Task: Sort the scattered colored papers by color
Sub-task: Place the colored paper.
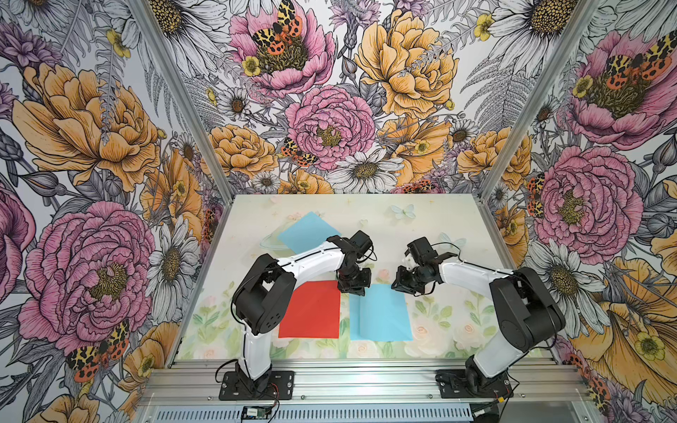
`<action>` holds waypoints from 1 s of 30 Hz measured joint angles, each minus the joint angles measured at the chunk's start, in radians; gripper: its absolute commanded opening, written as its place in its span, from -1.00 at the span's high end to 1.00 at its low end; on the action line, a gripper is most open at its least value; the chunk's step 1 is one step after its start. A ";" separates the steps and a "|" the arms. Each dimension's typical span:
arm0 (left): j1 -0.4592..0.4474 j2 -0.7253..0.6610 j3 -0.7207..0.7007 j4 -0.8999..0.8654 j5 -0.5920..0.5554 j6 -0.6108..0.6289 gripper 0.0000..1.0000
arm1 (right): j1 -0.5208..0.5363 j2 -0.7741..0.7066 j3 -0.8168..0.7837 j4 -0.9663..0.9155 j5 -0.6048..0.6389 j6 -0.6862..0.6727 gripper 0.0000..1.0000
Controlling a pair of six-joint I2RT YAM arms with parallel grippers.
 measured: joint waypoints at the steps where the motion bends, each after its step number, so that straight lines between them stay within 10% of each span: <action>1: 0.001 -0.001 -0.002 0.000 -0.001 -0.001 1.00 | 0.000 0.000 0.001 0.001 0.003 0.000 0.62; 30: 0.017 -0.007 -0.005 0.000 -0.008 -0.001 1.00 | 0.019 0.051 0.021 -0.001 0.026 -0.027 0.64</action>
